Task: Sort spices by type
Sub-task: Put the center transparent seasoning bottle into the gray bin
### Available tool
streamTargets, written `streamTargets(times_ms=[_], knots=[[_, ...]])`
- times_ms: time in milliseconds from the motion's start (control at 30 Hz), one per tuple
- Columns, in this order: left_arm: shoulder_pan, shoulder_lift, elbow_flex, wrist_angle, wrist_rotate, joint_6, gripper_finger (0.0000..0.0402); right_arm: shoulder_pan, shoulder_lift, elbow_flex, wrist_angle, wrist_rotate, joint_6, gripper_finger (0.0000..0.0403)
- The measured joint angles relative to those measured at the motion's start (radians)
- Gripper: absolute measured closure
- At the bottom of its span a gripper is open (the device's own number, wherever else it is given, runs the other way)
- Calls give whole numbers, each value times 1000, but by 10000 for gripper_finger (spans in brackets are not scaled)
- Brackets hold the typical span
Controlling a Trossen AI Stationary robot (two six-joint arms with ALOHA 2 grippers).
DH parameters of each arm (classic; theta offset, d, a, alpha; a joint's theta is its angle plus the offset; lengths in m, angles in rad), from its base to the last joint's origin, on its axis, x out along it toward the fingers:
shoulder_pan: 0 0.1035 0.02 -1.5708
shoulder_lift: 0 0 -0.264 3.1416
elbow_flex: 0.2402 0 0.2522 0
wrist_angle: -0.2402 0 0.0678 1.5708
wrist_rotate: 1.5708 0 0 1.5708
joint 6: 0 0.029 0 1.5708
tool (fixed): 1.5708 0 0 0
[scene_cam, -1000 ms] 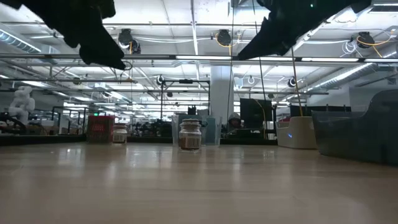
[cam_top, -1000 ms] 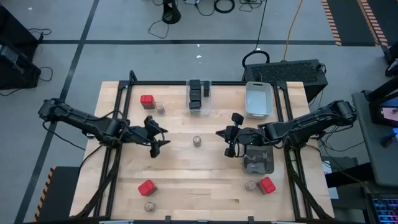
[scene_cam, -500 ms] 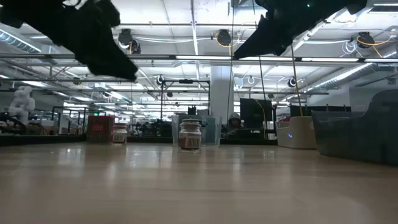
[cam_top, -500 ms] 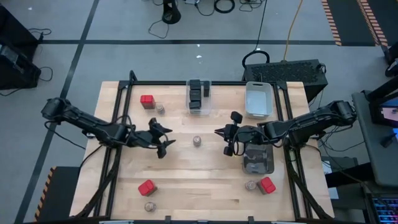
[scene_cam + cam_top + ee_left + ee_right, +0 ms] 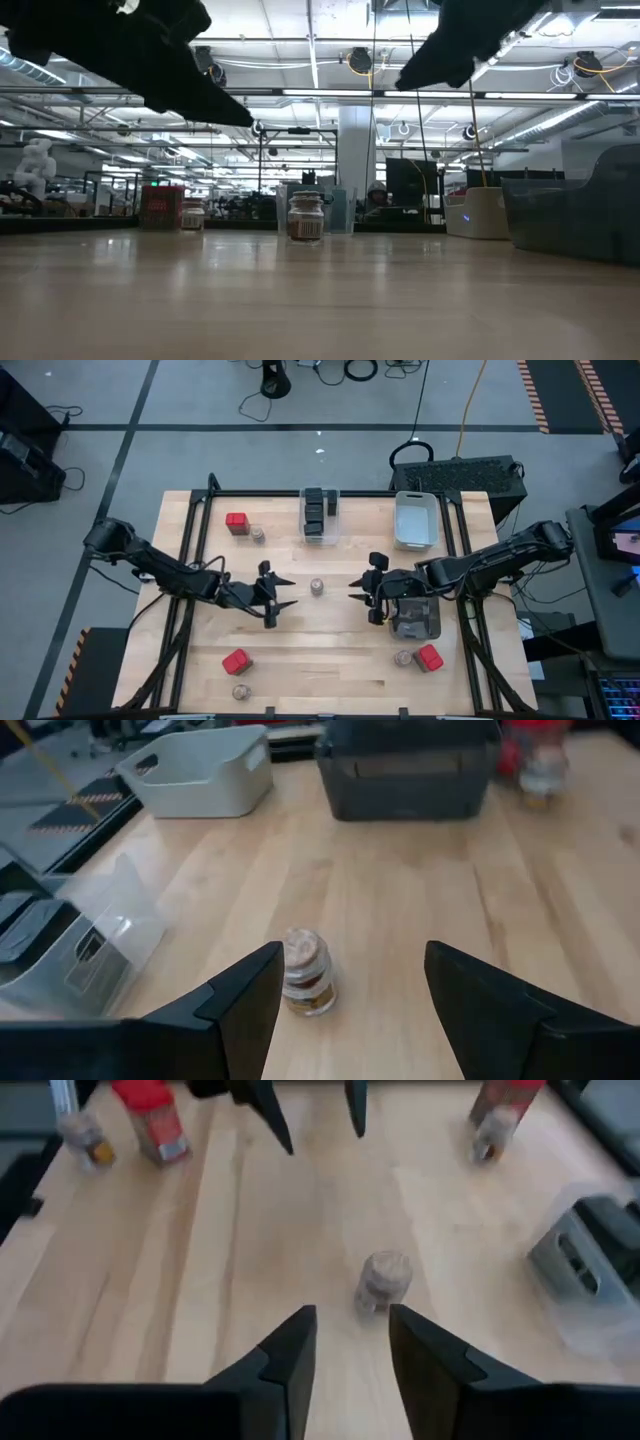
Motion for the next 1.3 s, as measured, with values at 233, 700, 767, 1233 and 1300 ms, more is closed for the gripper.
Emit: streamTargets(times_ms=[233, 700, 767, 1233, 1300], knots=[[49, -60, -20, 18, 2, 106, 152, -8, 4, 180, -318, -3, 35, 269], [141, -219, -355, 530, 56, 33, 152, -177, 133, 193, -68, -156, -97, 198], [141, -219, -359, 524, 55, 33, 152, -202, 185, 213, -84, -171, -106, 182], [144, -212, -359, 453, 50, 66, 152, -240, 525, 464, -87, -187, -176, 131], [144, -212, -359, 437, 50, 66, 152, -240, 543, 464, -95, -186, -176, 132]])
